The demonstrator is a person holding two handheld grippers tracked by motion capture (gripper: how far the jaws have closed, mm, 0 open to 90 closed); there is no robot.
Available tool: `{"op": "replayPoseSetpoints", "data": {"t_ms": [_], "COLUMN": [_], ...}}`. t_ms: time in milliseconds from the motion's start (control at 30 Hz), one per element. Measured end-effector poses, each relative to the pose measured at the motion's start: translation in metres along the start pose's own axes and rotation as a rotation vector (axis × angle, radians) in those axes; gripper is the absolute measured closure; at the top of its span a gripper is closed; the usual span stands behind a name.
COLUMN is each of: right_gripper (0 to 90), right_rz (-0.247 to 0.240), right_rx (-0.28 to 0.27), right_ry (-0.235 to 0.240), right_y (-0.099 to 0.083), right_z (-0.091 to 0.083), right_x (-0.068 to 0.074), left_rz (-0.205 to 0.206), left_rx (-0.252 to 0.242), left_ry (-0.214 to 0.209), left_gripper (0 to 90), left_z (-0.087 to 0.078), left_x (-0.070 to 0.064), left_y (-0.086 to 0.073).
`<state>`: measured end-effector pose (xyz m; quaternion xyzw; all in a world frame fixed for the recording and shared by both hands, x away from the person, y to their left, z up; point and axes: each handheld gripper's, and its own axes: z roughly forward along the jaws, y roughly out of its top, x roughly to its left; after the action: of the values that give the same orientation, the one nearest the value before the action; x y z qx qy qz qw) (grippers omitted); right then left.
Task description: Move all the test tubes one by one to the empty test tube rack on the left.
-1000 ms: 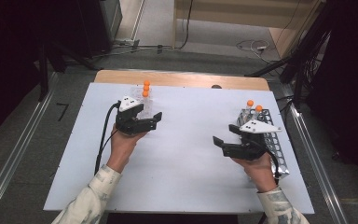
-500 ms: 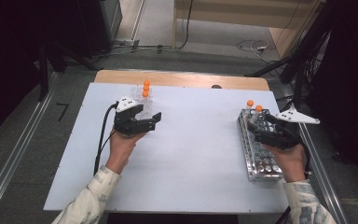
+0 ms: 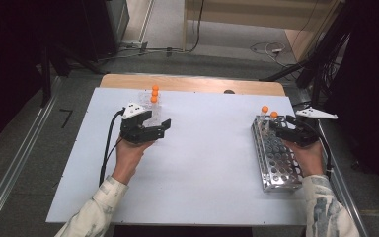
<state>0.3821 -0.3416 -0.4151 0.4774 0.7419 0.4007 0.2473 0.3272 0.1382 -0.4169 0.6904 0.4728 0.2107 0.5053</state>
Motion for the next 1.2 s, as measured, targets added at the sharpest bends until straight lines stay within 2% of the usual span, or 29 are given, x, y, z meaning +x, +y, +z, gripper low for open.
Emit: {"op": "replayPoseSetpoints", "data": {"t_ms": [167,333,500,667,967,1200], "right_gripper": [28.2,39.0,48.2,56.2,65.2,70.3], "right_rz": [-0.011,-0.002,0.014,0.01,-0.023,-0.027], "right_rx": [-0.013,-0.004,0.064,0.098,0.135,0.145], "right_ry": [0.009,0.008,0.006,-0.005,-0.026,-0.041], "right_y": [-0.001,0.0,0.002,0.003,0.005,0.006], "right_z": [0.013,0.018,0.024,0.028,0.034,0.035], "right_x": [0.001,0.0,-0.001,0.0,0.003,0.005], "left_rz": [-0.003,-0.002,-0.003,-0.005,-0.002,-0.001], "left_rx": [0.001,0.004,0.004,0.007,0.01,0.015], "left_ry": [0.002,0.002,-0.003,-0.003,-0.007,-0.009], "left_gripper": [21.5,21.5,21.7,21.7,21.9,22.0], "left_z": [0.0,0.0,0.001,0.001,0.003,0.003], "left_x": [0.002,0.001,0.0,0.0,-0.001,-0.003], "left_y": [-0.001,-0.001,-0.001,-0.002,-0.003,-0.003]}}
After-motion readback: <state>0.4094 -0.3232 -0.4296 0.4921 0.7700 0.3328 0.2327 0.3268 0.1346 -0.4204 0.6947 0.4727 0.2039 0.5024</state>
